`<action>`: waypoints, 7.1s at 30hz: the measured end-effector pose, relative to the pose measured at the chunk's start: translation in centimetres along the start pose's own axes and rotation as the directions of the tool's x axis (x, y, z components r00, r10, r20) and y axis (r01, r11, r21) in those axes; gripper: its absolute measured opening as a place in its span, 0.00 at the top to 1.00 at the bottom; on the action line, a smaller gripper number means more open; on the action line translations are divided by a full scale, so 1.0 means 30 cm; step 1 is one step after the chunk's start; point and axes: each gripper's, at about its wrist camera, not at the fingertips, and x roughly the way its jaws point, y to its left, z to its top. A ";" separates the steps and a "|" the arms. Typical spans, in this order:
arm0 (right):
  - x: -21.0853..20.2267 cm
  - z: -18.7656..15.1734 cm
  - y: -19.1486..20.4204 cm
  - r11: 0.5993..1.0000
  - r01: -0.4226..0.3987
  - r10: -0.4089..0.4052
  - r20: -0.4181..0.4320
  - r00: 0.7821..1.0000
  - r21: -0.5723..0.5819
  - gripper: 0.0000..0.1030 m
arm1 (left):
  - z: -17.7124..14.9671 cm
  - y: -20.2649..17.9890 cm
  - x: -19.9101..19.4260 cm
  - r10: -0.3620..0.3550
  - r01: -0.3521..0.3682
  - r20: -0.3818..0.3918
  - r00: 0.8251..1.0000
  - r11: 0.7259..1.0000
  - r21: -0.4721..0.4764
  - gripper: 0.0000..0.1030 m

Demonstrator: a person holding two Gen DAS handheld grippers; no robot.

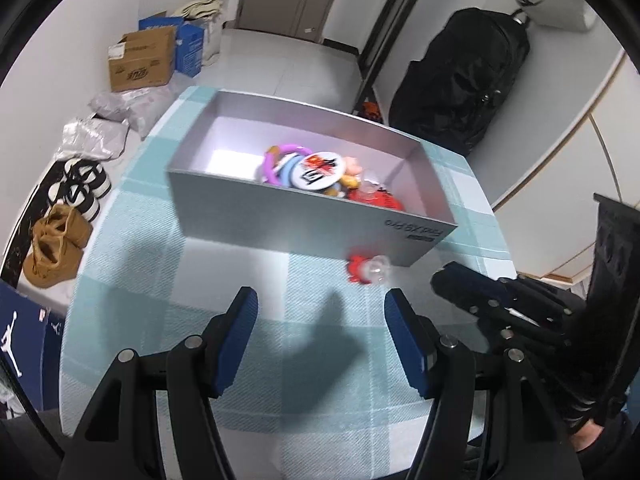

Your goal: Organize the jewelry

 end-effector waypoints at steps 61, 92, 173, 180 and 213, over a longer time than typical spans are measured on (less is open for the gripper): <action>-0.068 0.185 -0.043 0.966 -0.201 0.165 0.209 0.964 0.162 0.89 | 0.157 -0.027 -0.092 -0.082 0.072 0.215 0.973 0.996 0.054 0.87; 0.039 0.276 -0.078 0.957 -0.231 0.196 0.200 0.960 0.173 0.84 | 0.251 0.011 0.040 -0.045 0.047 0.128 0.991 0.999 -0.019 0.87; -0.279 0.060 0.043 0.998 -0.028 -0.004 0.443 0.896 0.064 0.00 | 0.069 -0.079 -0.236 0.172 -0.190 0.406 0.898 0.982 0.004 0.25; -0.281 0.058 0.041 0.997 -0.027 -0.005 0.443 0.896 0.066 0.00 | 0.067 -0.079 -0.242 0.179 -0.196 0.415 0.892 0.981 -0.001 0.25; -0.267 0.054 0.043 0.998 -0.011 -0.015 0.423 0.906 0.059 0.00 | 0.077 -0.074 -0.230 0.177 -0.187 0.404 0.897 0.982 -0.017 0.25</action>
